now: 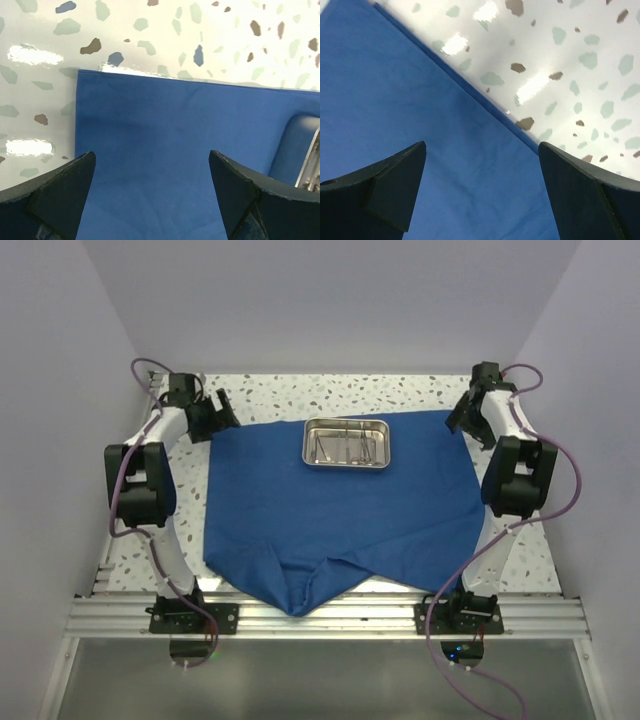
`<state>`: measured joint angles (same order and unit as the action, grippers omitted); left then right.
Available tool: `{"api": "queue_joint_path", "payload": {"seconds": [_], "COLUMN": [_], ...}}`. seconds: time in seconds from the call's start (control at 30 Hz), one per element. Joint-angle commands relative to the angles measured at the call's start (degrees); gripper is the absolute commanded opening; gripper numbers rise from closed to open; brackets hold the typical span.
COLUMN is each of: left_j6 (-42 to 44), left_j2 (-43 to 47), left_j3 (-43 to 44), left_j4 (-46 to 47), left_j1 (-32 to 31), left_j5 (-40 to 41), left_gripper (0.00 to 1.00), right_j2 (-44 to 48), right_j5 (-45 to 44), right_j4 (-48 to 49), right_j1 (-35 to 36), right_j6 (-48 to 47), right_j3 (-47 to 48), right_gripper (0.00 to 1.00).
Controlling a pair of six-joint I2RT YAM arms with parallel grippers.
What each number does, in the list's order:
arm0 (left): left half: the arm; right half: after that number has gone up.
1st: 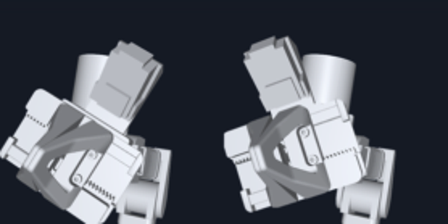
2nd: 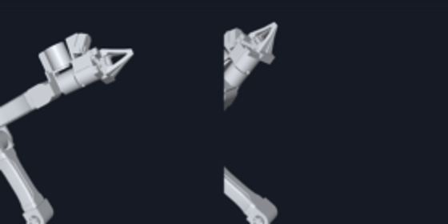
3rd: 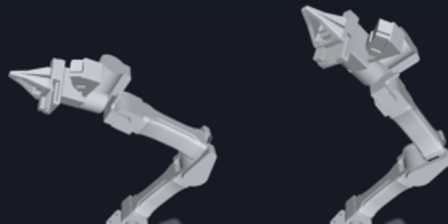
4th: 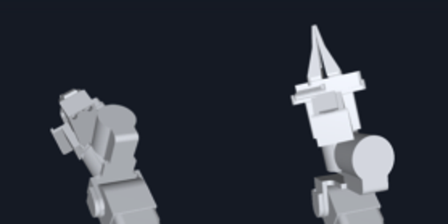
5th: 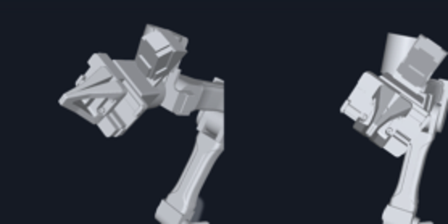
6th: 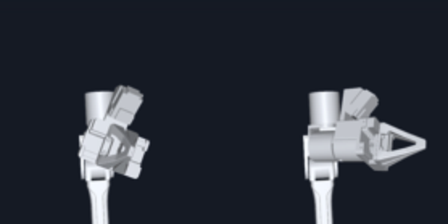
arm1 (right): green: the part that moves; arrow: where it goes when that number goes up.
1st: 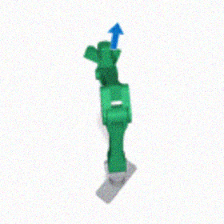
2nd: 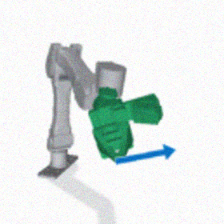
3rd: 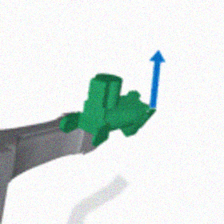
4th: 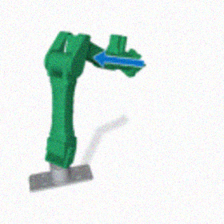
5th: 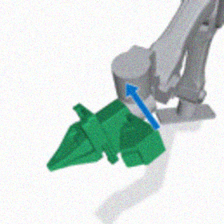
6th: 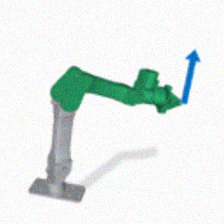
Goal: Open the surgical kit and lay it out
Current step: Smooth out the surgical kit at the center of the board.
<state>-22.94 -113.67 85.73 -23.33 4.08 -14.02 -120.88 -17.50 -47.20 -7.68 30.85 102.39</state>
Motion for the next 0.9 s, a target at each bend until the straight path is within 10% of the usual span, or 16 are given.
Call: {"api": "queue_joint_path", "payload": {"seconds": [0.0,0.63,0.87], "left_j6": [0.70,2.55,0.44], "left_j2": [-1.20,-10.26,-12.10], "left_j3": [1.80,-0.04,-2.94], "left_j4": [3.82,8.39,13.13], "left_j1": [0.93,4.98,4.36], "left_j5": [2.49,2.52,-5.92], "left_gripper": [1.00,0.99,0.79], "right_j2": [-0.31,-13.59,-14.73], "right_j5": [0.71,21.53,25.05], "right_j4": [5.98,11.69,14.59], "right_j1": [0.21,-3.66,-3.74], "right_j6": [-3.87,-1.06,-0.88], "right_j3": [3.60,8.27,7.04], "right_gripper": [0.99,0.98,0.92]}}
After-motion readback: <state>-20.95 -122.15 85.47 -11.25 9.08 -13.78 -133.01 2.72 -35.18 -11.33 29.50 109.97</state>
